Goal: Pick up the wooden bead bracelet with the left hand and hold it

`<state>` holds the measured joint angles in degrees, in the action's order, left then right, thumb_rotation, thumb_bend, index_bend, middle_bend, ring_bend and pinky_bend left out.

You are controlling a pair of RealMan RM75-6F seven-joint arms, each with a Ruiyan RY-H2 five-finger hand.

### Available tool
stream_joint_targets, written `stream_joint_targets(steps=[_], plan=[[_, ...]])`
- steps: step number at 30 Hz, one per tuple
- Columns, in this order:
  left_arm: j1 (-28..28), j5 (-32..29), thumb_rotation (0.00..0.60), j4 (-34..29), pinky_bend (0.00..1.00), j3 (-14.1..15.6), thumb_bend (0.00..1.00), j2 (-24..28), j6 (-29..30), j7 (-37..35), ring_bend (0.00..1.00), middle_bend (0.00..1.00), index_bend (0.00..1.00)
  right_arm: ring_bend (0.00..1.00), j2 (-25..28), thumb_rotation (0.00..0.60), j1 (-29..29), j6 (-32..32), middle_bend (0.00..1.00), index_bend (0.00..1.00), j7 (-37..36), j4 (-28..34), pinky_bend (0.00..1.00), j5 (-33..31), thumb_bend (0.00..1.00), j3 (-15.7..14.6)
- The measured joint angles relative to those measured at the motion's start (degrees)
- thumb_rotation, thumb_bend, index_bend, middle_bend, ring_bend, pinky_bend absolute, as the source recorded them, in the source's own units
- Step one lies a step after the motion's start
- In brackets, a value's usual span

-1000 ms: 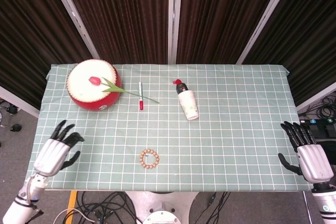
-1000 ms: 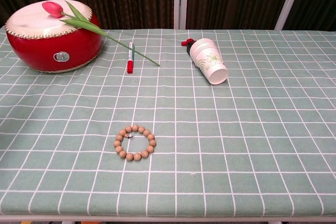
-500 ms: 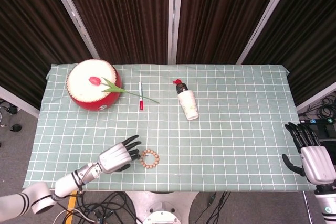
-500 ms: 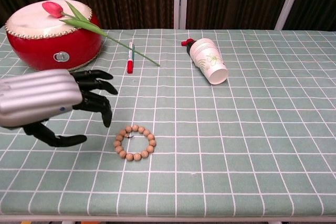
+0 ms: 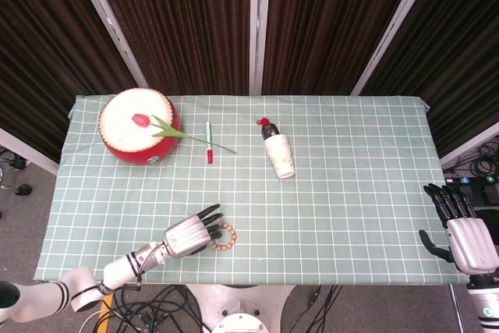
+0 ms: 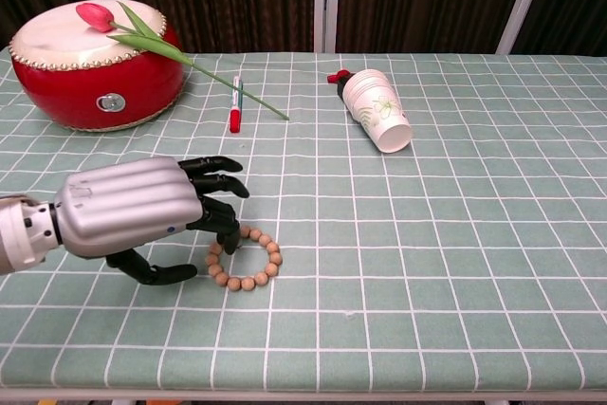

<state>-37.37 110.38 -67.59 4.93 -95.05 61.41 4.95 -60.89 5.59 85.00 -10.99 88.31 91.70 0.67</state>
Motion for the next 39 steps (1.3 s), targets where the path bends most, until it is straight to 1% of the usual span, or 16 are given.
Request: stream_joint_targets(steps=[9, 17, 25, 33, 37, 39], plan=[[-1.45, -0.66, 0.6, 2.49, 0.04, 1.21, 0.35, -2.69, -0.65, 1.21, 0.12, 0.4, 0.43, 0.0, -0.07, 0.6, -0.15, -0.06, 0.07, 0.0, -0.03, -0.1, 0.0, -0.29, 0.27, 0.0], [-1.41, -1.46, 0.6, 5.64, 0.04, 1.93, 0.35, -4.93, 1.2, 0.56, 0.2, 0.48, 0.51, 0.0, -0.02, 0.6, -0.34, 0.0, 0.07, 0.0, 0.08, 0.04, 0.0, -0.41, 0.27, -0.04], [-0.79, -2.12, 0.6, 8.91, 0.05, 2.94, 0.34, -7.12, 3.17, -0.58, 0.21, 0.5, 0.53, 0.0, 0.11, 0.6, -0.42, 0.08, 0.07, 0.0, 0.52, 0.48, 0.0, -0.3, 0.27, -0.07], [0.02, -2.67, 0.6, 12.09, 0.06, 3.51, 0.33, -9.11, 5.6, -1.68, 0.21, 0.5, 0.52, 0.0, 0.32, 0.6, -0.52, 0.16, 0.07, 0.0, 0.86, 0.96, 0.0, -0.23, 0.27, -0.08], [0.12, -3.08, 0.6, 13.36, 0.06, 3.79, 0.32, -9.9, 5.79, -2.03, 0.21, 0.49, 0.52, 0.0, 0.33, 0.6, -0.54, 0.13, 0.08, 0.0, 0.94, 1.04, 0.0, -0.25, 0.26, -0.09], [0.11, -3.41, 0.6, 13.65, 0.06, 3.83, 0.34, -10.04, 5.56, -1.93, 0.21, 0.5, 0.52, 0.0, 0.38, 0.6, -0.56, 0.17, 0.08, 0.0, 0.95, 1.08, 0.0, -0.27, 0.26, -0.07]])
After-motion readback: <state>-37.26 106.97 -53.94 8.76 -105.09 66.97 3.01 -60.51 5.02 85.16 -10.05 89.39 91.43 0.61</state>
